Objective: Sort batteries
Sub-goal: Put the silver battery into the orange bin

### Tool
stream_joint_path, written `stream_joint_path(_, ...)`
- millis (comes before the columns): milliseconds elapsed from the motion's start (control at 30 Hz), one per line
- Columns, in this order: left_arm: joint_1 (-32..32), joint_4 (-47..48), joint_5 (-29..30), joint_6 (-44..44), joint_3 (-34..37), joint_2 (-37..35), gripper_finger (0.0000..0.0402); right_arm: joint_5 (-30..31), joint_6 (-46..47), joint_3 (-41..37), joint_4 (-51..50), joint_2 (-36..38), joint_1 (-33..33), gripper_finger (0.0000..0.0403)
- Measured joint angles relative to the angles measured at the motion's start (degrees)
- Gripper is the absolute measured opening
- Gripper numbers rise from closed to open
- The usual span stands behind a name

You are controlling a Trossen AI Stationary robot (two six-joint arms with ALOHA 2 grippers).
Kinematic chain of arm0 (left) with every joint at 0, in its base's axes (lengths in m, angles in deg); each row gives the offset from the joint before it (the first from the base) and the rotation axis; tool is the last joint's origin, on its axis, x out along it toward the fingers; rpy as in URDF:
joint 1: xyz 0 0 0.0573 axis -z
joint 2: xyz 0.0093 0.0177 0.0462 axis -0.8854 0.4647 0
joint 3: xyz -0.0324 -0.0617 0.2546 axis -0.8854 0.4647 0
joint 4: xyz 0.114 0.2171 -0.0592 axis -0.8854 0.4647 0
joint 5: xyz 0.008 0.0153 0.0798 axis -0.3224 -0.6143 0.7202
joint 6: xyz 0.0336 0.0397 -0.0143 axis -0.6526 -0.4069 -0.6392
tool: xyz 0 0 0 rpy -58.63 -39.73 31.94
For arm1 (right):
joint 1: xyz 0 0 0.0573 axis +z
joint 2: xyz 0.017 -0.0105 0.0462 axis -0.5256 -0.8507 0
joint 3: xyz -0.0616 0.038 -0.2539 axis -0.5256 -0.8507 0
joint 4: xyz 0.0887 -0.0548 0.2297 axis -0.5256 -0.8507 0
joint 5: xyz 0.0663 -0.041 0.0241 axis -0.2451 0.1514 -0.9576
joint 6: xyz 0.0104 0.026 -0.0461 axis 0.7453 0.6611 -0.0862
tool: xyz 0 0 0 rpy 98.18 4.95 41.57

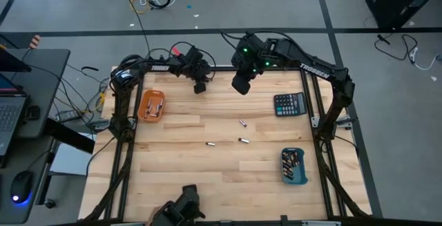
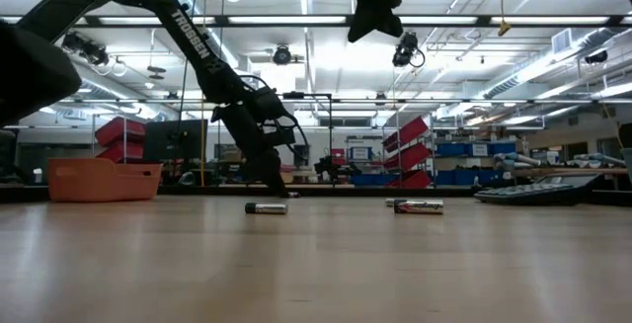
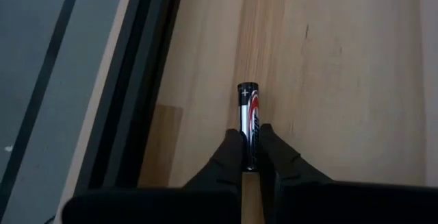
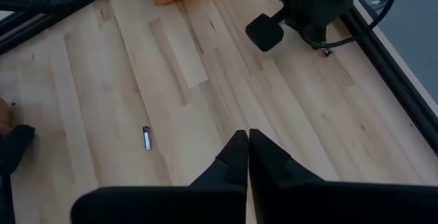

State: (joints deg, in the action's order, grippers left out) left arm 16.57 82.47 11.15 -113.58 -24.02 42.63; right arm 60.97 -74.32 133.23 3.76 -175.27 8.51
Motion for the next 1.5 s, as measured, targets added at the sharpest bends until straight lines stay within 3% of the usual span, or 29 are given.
stream_joint_path(267,0.0,5.6,-0.7,0.5,0.6,-4.7,0.0008,0.0,-0.7,0.0,0.0,0.0,0.0,0.0003)
stream_joint_path(533,2.9,13.4,-3.5,7.3,0.5,-15.8,0.0007,0.0,-3.5,0.0,-1.2,0.0,-0.8,0.0001)
stream_joint_path(700,7.2,14.8,-1.5,11.6,1.5,-24.4,0.0006,0.3,-4.9,-0.6,-2.6,0.1,-1.0,0.0004)
stream_joint_path(867,12.5,17.7,4.8,19.4,5.6,-35.0,0.0001,0.3,-4.6,-6.1,-1.3,0.0,-0.9,0.0003)
stream_joint_path(1000,18.8,22.6,15.8,30.5,10.2,-44.0,0.0000,-1.5,-4.4,-12.8,2.3,0.0,-0.8,0.0001)
stream_joint_path(1267,33.4,41.5,40.0,65.0,15.8,-57.4,0.0004,-5.0,-1.5,-22.7,11.6,0.0,-0.8,0.0003)
stream_joint_path(1400,35.7,53.3,43.2,80.7,19.1,-59.6,0.0003,-5.0,0.1,-24.8,14.5,0.0,-0.8,0.0005)
stream_joint_path(1500,36.1,54.6,43.3,84.5,23.0,-60.0,0.0003,-5.2,0.1,-25.2,15.4,0.0,-0.7,0.0004)
